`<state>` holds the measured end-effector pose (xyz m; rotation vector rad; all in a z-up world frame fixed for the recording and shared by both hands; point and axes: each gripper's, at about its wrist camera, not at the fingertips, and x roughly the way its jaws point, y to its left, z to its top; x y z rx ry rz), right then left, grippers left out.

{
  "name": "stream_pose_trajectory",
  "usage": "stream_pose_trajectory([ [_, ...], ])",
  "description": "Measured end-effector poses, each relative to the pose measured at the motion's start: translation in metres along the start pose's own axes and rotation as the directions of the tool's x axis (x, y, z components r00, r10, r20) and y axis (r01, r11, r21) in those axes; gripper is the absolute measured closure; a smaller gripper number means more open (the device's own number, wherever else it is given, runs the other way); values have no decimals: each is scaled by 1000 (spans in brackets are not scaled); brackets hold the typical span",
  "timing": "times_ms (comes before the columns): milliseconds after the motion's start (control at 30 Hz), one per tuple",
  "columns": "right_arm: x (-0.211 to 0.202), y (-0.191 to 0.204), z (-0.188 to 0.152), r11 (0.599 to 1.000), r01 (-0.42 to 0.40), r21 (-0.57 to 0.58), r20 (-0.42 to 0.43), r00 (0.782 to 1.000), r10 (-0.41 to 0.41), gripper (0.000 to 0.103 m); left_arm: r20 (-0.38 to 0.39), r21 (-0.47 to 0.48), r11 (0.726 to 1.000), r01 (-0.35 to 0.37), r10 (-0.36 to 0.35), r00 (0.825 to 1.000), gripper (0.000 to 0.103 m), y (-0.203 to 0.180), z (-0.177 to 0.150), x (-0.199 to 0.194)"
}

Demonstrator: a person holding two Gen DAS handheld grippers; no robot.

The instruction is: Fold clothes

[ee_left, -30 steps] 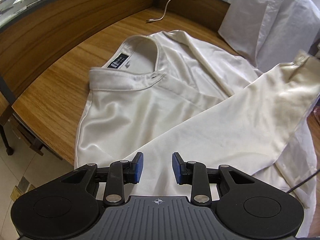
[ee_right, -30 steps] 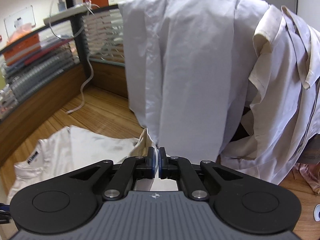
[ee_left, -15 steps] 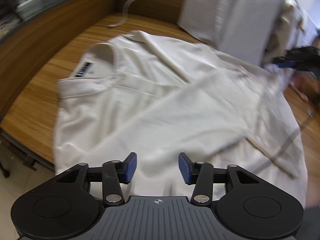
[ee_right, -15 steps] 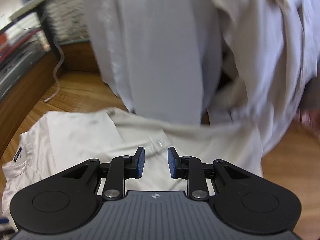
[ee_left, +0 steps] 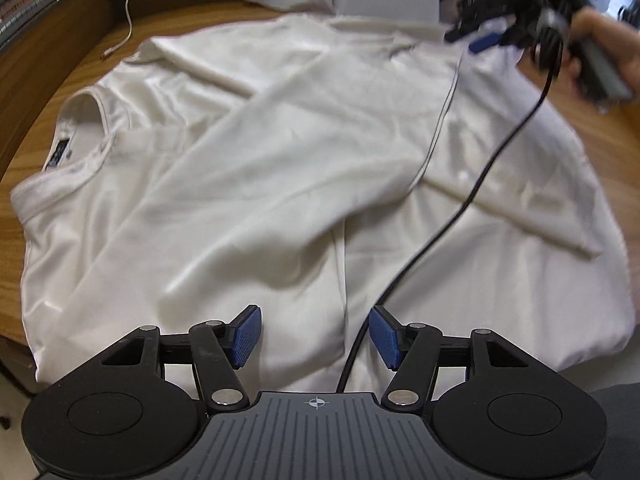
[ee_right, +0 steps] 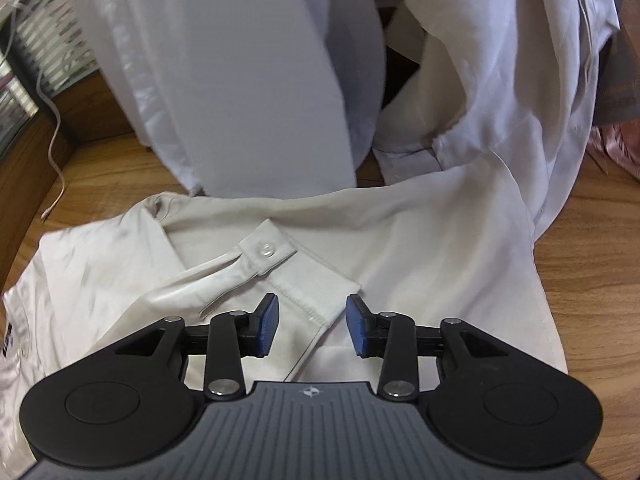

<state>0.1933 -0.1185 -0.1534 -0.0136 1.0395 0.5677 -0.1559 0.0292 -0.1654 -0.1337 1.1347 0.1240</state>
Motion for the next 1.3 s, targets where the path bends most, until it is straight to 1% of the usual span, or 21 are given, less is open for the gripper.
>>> stream_pose_trajectory([
  [100,7,-7,3,999,-8,46,-17,1000,9,58,-1,2,1000,-9,9,1000,42,1,-7,-2],
  [167,12,-11,3,997,-15,81,-29,999,17,58,9,5,1000,-16,16,1000,48,3,-10,-5],
  [267,19,-13,2,994,-23,110,-44,999,28,58,4,-10,1000,-15,15,1000,55,5,-12,-7],
  [333,21,-10,0,995,-21,98,-41,999,25,59,1,-12,1000,-18,18,1000,61,6,-12,-7],
  [367,23,-8,-2,996,-20,91,-39,999,24,62,3,-4,1000,-22,22,1000,64,6,-13,-8],
  [433,24,-6,-3,996,-19,84,-36,999,22,96,9,7,1000,-30,30,1000,76,5,-14,-9],
  [500,23,-4,-3,996,-19,82,-34,999,22,97,9,11,999,-41,40,999,79,5,-15,-11],
  [633,0,4,0,999,-14,31,33,999,13,97,7,20,999,-36,36,999,82,6,-18,-21],
  [733,-18,4,2,1000,-4,7,69,998,4,97,-16,23,1000,-9,9,1000,82,10,-23,-23],
  [867,-22,-8,3,1000,25,11,67,997,-26,97,-58,9,1000,1,0,998,80,17,-30,-17],
  [933,-23,-15,0,999,40,18,64,997,-42,96,-40,-13,1000,10,-10,999,79,22,-31,-21],
  [1000,-24,-15,-4,999,52,-7,56,997,-51,92,-10,-39,999,20,-20,1000,73,30,-31,-28],
  [1033,-25,-15,-6,998,57,-19,53,997,-56,84,6,-51,998,25,-24,1000,70,33,-31,-32],
  [1100,-32,-10,-11,997,54,-60,62,997,-50,74,35,-74,997,30,-27,999,68,44,-32,-41],
  [1167,-40,-5,-17,995,43,-92,73,997,-36,74,59,-88,996,31,-26,998,66,53,-35,-49],
  [1233,-49,-1,-24,993,14,-114,74,997,-5,72,77,-104,994,29,-21,997,59,63,-39,-56],
  [1300,-61,6,-36,991,-7,-137,88,996,19,70,91,-108,994,11,-1,996,56,75,-44,-62],
])
